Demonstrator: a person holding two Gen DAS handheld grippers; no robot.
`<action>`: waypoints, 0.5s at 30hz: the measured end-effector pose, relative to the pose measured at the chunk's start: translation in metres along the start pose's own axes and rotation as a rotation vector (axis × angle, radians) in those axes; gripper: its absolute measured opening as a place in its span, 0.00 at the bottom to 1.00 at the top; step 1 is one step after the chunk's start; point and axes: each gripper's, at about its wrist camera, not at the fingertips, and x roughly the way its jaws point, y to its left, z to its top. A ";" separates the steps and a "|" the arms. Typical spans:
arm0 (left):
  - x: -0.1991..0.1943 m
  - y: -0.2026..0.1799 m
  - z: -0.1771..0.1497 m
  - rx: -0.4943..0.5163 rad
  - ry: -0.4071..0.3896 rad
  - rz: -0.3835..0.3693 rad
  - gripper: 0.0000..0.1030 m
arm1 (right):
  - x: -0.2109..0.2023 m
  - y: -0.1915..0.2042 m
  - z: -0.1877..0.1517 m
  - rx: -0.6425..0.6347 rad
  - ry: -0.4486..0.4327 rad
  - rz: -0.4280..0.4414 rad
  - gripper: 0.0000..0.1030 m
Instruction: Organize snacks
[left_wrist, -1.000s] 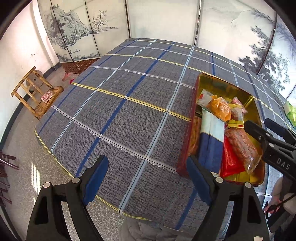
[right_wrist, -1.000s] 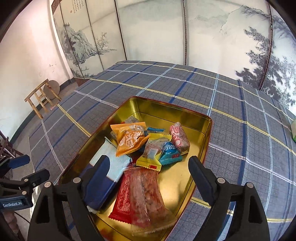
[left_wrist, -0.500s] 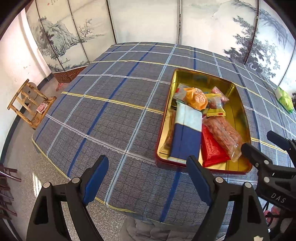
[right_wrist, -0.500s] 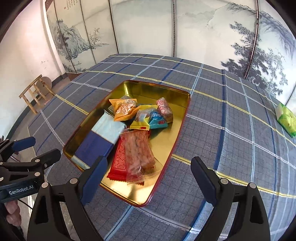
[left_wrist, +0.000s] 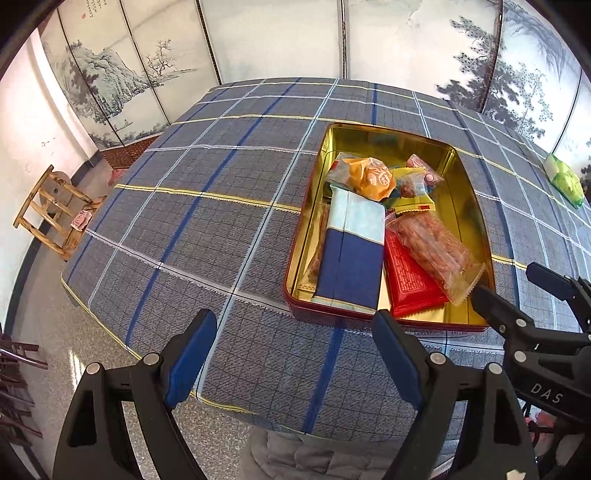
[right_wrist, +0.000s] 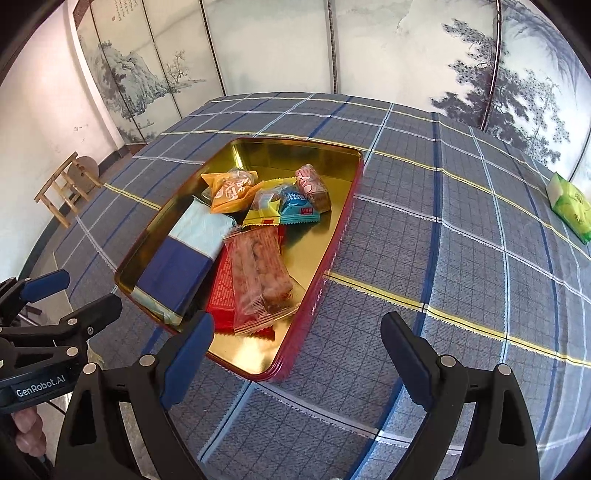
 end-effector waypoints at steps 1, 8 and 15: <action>0.000 0.000 0.000 0.001 0.001 0.000 0.81 | 0.001 0.000 -0.001 0.002 0.005 0.003 0.89; 0.000 -0.001 0.000 0.001 0.002 0.000 0.81 | 0.004 0.000 -0.003 0.004 0.016 0.004 0.89; 0.001 -0.001 0.000 0.004 0.006 0.000 0.81 | 0.005 0.003 -0.004 -0.005 0.023 0.012 0.89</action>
